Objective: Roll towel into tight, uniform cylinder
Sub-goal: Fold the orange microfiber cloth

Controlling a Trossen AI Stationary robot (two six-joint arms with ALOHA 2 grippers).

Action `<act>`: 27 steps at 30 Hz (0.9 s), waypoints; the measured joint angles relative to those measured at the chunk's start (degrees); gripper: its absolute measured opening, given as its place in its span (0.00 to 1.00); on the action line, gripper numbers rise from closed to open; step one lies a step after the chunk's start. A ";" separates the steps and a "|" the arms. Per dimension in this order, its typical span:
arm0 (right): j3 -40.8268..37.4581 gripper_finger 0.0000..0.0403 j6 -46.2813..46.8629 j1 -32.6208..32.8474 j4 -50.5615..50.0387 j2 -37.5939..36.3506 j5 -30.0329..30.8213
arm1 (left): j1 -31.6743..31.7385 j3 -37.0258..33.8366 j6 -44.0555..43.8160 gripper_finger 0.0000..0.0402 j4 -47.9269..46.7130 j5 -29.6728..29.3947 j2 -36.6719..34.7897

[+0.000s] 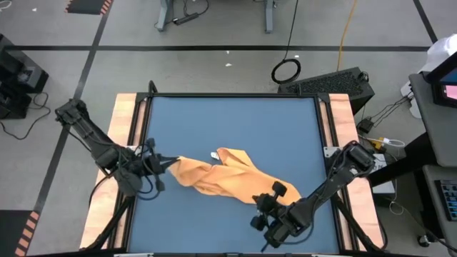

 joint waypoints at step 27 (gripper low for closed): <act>1.26 0.44 2.88 -1.29 -21.33 -0.39 -20.60 | 10.35 -0.04 -9.61 0.38 6.23 9.84 11.85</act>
